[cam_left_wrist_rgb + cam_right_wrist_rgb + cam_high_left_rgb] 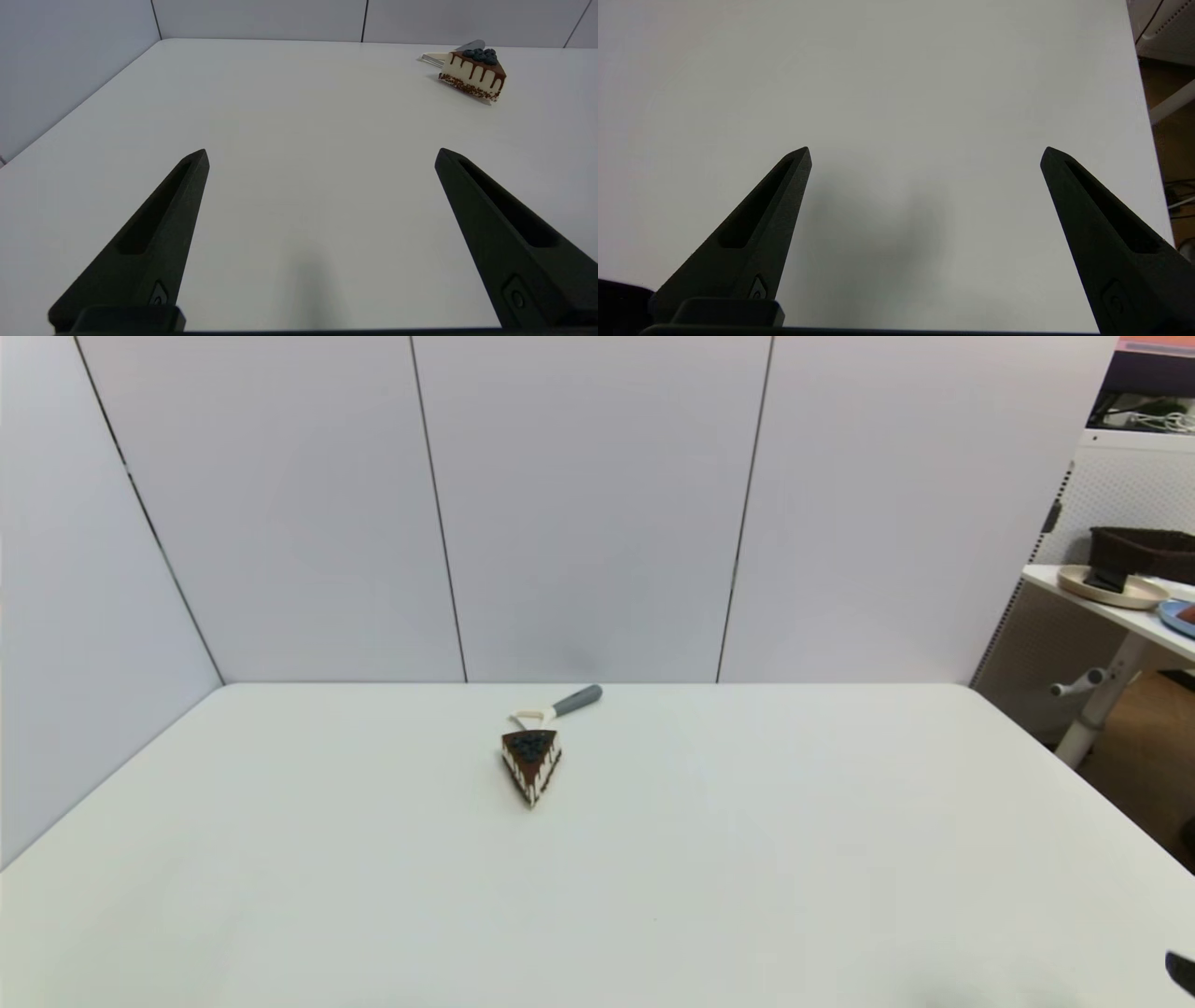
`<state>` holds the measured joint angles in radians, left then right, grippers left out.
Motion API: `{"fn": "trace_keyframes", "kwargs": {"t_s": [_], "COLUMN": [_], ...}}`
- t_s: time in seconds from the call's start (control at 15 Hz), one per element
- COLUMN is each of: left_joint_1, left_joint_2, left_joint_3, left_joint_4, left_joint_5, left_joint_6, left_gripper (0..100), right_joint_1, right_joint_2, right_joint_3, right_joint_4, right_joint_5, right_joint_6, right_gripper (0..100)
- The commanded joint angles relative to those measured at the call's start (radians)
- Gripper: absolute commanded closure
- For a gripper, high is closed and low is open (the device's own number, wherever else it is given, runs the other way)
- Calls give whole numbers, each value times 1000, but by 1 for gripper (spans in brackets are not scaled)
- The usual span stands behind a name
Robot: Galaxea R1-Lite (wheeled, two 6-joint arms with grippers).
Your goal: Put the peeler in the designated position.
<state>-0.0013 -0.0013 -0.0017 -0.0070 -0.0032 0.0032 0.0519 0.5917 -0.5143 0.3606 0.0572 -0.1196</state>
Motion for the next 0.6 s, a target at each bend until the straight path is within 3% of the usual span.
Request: {"fn": "trace_keyframes", "kwargs": {"t_s": [0.07, 0.47, 0.6], "left_joint_1": [0, 0, 0], "left_joint_2": [1, 1, 1], "left_joint_3": [0, 0, 0], "left_joint_4": [1, -2, -2], "left_joint_5": [0, 0, 0], "left_joint_6": [0, 0, 0], "left_gripper": [0, 0, 0], "right_joint_1": [3, -38, -43], "right_joint_2": [-309, -472, -527], "right_joint_3": [234, 326, 375], "right_joint_4": [1, -9, -85], "right_joint_5": [-2, 4, -4], "right_joint_6": [0, -11, -11], "right_gripper": [0, 0, 0]}}
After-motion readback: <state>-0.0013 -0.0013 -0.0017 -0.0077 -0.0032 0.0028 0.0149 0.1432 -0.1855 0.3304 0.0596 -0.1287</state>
